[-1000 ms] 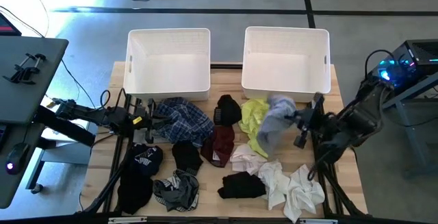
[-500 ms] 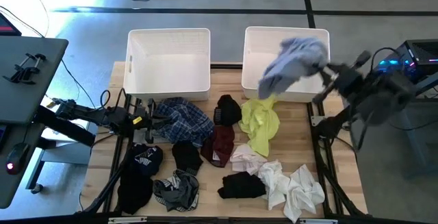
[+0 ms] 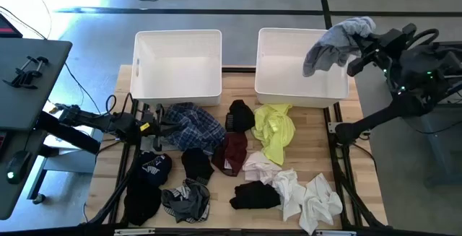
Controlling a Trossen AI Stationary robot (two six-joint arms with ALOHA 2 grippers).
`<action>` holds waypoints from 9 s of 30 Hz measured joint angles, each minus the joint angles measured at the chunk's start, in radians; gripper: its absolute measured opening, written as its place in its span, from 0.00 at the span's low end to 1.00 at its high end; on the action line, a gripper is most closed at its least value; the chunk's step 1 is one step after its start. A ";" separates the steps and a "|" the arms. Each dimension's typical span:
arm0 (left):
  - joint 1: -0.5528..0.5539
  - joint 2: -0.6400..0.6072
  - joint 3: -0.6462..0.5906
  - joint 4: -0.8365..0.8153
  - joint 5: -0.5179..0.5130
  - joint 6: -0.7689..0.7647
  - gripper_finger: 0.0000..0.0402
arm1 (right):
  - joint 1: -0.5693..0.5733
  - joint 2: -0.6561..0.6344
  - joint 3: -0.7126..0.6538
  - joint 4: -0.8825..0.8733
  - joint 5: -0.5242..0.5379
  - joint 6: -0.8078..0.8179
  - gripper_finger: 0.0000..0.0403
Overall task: Sort clothes
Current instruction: Put the gray shirt into the right white bin, then put the blue shirt into the left white bin
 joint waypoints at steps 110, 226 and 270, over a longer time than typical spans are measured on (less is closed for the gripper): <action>0.000 0.000 0.000 0.000 0.000 0.000 0.00 | -0.392 0.226 -0.421 0.139 -0.915 0.234 0.60; 0.041 1.438 0.749 -0.650 0.002 -0.304 0.04 | 0.303 0.357 -1.406 2.000 -0.484 0.185 0.60; 0.580 1.086 1.249 -0.631 -0.522 0.743 0.00 | 0.285 0.357 -1.406 2.013 -0.482 0.184 0.60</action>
